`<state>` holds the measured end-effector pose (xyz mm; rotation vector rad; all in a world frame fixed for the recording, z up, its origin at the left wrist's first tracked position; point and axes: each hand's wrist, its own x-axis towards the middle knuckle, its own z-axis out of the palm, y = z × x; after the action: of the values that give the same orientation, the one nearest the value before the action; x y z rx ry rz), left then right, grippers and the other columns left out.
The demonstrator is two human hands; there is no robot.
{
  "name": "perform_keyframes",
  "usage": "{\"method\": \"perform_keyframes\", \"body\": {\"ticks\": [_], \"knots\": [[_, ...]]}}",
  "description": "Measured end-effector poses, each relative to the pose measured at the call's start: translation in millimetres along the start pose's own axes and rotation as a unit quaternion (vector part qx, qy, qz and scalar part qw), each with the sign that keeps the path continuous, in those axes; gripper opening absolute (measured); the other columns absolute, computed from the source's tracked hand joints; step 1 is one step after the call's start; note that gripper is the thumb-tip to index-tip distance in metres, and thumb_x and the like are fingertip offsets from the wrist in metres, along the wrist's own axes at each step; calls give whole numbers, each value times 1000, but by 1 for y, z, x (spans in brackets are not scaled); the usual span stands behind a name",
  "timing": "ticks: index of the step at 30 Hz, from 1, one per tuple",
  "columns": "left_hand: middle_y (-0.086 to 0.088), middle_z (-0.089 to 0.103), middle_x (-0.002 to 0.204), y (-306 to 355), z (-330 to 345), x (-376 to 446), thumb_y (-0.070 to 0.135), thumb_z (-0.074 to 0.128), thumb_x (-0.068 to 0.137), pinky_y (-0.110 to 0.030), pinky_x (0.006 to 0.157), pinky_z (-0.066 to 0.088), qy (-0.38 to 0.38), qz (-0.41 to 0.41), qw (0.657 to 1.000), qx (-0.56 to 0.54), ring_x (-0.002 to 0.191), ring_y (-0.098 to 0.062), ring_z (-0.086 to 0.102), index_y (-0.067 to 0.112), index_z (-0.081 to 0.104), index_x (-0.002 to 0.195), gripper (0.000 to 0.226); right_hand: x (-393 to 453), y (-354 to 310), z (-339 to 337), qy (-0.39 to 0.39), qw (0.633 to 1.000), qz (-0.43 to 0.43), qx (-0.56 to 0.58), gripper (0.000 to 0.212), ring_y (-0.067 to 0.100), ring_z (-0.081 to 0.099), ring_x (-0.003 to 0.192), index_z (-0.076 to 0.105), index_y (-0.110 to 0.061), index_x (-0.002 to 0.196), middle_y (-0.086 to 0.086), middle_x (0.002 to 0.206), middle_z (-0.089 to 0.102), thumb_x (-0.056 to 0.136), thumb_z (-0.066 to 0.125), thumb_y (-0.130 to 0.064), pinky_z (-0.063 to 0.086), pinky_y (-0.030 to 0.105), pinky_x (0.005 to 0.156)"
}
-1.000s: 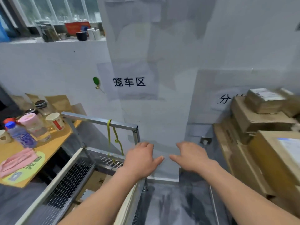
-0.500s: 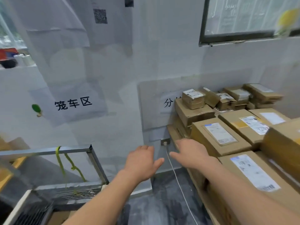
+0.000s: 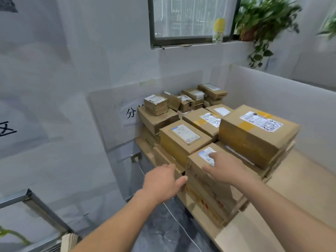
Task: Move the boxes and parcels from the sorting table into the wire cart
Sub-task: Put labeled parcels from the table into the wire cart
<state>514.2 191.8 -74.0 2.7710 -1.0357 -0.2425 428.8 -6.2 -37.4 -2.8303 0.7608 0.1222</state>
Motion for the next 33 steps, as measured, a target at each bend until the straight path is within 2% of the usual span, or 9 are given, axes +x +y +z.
{"method": "perform_keyframes", "body": {"ticks": [3,6,8,11,15,21,25,30,33], "knots": [[-2,64,122,18,11,9,69,39,96,-39,86,51,-9,6,1000,-27,111,-25,61,21,55,124,57,-1,33,2,6,999,42,5,61,20,56,125,51,-27,146,-4,143,58,93,53,-58,50,34,86],[-1,66,121,36,20,20,68,39,96,-36,84,50,-14,-6,998,-58,111,-24,61,19,57,125,59,6,62,7,3,997,72,20,44,20,61,101,64,-26,120,-4,115,67,89,54,-56,55,33,79],[-2,67,115,50,26,26,68,39,97,-35,80,49,-23,-27,996,-78,108,-25,62,19,58,121,58,14,78,12,0,996,83,20,47,20,61,101,63,-23,119,-4,112,66,88,54,-56,55,34,78],[1,64,95,71,39,36,69,40,95,-37,75,50,-34,-64,991,-115,91,-24,60,20,56,97,52,27,96,21,-8,997,71,26,52,21,61,102,60,-25,124,-4,117,66,87,53,-61,55,35,76],[3,59,82,93,61,46,68,43,94,-35,68,49,-38,-119,976,-176,82,-23,61,19,56,88,51,39,115,32,-10,997,51,49,39,16,59,85,59,-24,104,-7,95,63,87,54,-60,54,33,68],[4,68,92,111,74,48,64,48,92,-32,74,53,-21,-182,947,-265,87,-20,64,22,63,92,44,49,132,36,-13,989,58,138,38,18,58,65,59,-15,82,-2,73,63,89,58,-53,44,31,54],[4,69,110,114,76,43,56,53,93,-38,88,53,5,-227,915,-332,101,-20,63,19,64,112,43,49,138,44,-51,979,57,188,42,19,43,50,47,-17,61,-4,52,43,87,59,-48,32,30,52],[3,71,111,121,75,35,57,59,84,-46,90,57,16,-266,876,-401,101,-24,67,22,64,116,49,41,138,53,-55,971,27,229,41,19,48,57,56,-14,68,2,62,52,94,55,-47,32,31,53],[-2,70,112,121,77,28,45,59,90,-49,92,56,17,-290,861,-417,103,-28,66,18,64,115,37,34,138,58,-61,951,44,300,48,32,56,70,65,-5,72,16,73,58,95,51,-45,34,33,58]]}}
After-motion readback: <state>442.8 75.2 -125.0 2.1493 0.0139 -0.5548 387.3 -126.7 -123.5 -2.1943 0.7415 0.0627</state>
